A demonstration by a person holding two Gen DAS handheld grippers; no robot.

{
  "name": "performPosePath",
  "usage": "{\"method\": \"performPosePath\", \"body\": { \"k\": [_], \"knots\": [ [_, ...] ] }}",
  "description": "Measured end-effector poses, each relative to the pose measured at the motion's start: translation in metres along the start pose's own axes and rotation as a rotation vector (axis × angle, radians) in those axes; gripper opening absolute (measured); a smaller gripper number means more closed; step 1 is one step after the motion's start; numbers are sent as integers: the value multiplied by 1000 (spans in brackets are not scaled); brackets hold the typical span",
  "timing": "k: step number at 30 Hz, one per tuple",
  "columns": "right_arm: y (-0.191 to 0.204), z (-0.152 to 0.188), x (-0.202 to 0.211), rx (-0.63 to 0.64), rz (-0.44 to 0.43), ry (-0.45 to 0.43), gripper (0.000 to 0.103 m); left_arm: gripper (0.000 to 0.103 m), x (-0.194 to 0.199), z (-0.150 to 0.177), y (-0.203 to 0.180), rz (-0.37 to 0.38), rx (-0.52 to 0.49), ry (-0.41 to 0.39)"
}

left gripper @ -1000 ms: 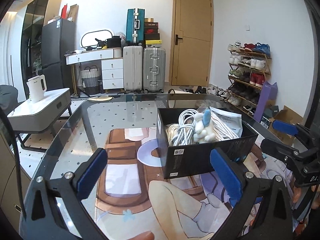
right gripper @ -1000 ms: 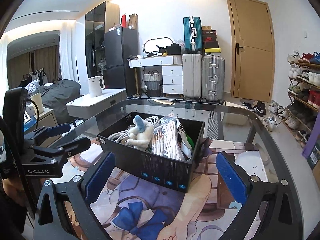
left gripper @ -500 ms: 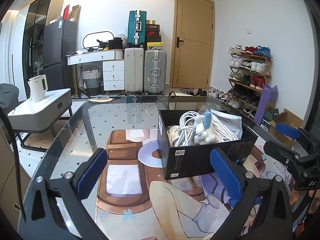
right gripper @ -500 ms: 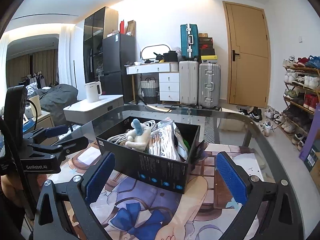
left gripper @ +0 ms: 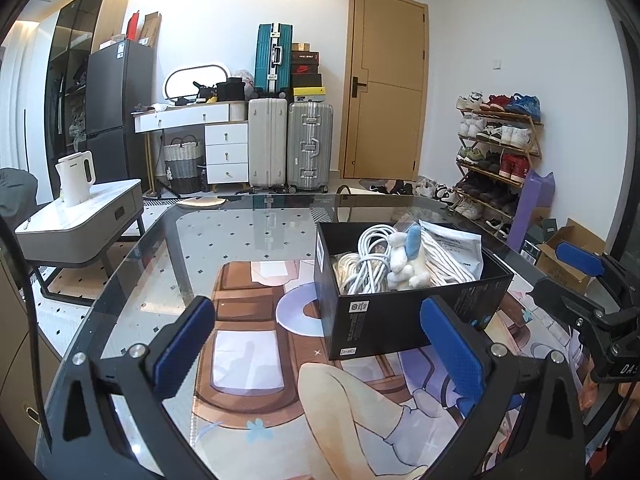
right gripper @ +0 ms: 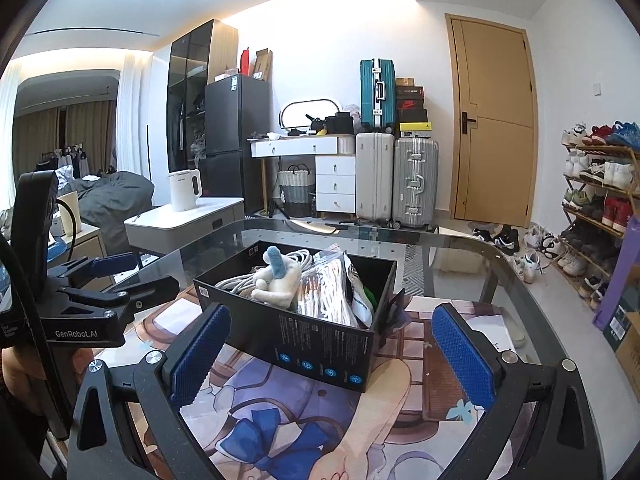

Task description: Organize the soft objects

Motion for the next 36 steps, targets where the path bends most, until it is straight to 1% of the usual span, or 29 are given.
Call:
{"method": "performPosePath", "body": {
  "k": [28, 31, 36],
  "knots": [
    [2, 1, 1, 0, -2, -7, 102, 103, 6, -2, 0, 0, 4, -6],
    [3, 0, -2, -3, 5, 11, 102, 103, 7, -3, 0, -2, 3, -8],
    [3, -3, 0, 12, -1, -16, 102, 103, 8, -3, 0, -2, 9, -13]
  ]
}}
Point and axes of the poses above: each gripper's, at about its wrist camera, not at the fingertips, and x roughly against the way its jaws point, y to its left, z to its underside, the point moved 1 cm from there along -x, roughly the way its jaws point, and after that the axes turned 14 degrees about -x, right-handed, at the moved point
